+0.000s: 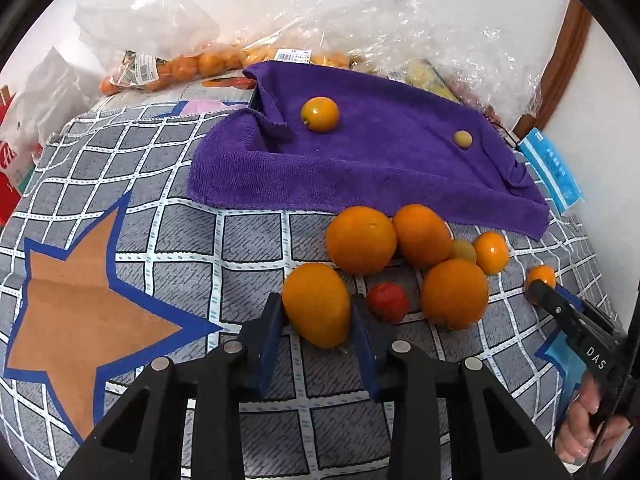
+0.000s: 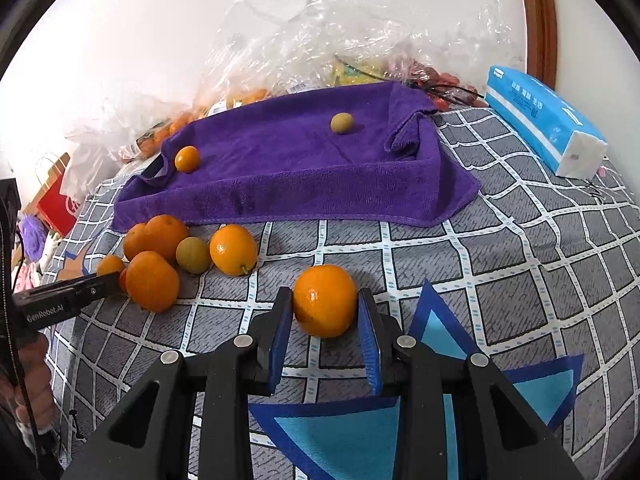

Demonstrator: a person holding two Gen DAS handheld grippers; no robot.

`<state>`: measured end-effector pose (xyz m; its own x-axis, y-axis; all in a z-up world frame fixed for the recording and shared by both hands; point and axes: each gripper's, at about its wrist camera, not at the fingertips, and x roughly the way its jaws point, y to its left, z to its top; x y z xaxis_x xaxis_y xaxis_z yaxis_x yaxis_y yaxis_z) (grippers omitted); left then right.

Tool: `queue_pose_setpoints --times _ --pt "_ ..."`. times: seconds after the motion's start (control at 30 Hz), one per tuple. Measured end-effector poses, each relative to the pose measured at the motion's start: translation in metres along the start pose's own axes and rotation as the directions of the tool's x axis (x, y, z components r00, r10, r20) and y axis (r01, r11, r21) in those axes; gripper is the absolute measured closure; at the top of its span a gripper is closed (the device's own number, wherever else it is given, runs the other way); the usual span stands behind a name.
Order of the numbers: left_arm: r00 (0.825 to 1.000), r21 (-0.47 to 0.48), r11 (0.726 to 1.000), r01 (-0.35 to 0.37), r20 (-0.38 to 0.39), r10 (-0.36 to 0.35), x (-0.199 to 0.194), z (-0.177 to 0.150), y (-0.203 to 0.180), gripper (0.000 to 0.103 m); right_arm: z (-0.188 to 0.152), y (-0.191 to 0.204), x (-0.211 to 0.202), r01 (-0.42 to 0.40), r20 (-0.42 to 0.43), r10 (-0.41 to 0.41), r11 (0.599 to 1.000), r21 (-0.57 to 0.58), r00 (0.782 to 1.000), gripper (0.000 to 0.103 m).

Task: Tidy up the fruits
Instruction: 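Grasp the large oval orange with the left gripper, then lift the orange with the right gripper while the left gripper carries its orange toward the towel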

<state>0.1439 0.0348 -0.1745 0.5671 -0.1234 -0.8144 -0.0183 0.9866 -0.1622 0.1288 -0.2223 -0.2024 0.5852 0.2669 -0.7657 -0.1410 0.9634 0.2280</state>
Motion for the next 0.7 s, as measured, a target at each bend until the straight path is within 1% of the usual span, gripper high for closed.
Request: queue_pose_setpoints --times 0.07,0.27,0.33,0.4,0.53,0.6,0.7 --pt "1.000 -0.016 1.000 0.016 0.007 -0.016 0.000 0.000 0.003 0.071 0.000 -0.002 0.001 -0.017 -0.002 0.017 1.000 0.008 1.000 0.071" --pt "0.996 -0.028 1.000 -0.005 0.094 0.008 -0.001 -0.009 0.005 0.070 -0.001 -0.007 0.002 -0.044 -0.009 0.044 0.998 0.044 0.999 0.071" --pt "0.993 -0.026 0.999 -0.018 0.114 0.021 0.000 -0.011 0.003 0.070 -0.001 -0.006 0.002 -0.041 -0.009 0.041 0.998 0.043 0.999 0.071" --pt "0.993 -0.024 0.999 -0.022 0.115 0.025 0.000 -0.011 0.002 0.070 -0.001 -0.004 0.002 -0.029 -0.010 0.029 0.999 0.033 1.000 0.071" --pt "0.993 -0.050 0.999 0.020 0.121 -0.014 -0.002 -0.011 0.006 0.071 0.000 0.003 0.004 0.004 -0.012 -0.004 1.000 0.003 1.000 0.071" --pt "0.991 -0.071 0.996 0.053 0.128 -0.044 -0.003 -0.012 0.010 0.071 0.000 0.003 0.002 0.000 -0.007 0.000 1.000 -0.004 1.000 0.071" --pt "0.986 -0.071 0.994 0.083 0.147 -0.072 -0.008 -0.014 0.012 0.071 -0.001 0.003 -0.005 -0.016 0.029 0.016 1.000 -0.007 0.999 0.071"
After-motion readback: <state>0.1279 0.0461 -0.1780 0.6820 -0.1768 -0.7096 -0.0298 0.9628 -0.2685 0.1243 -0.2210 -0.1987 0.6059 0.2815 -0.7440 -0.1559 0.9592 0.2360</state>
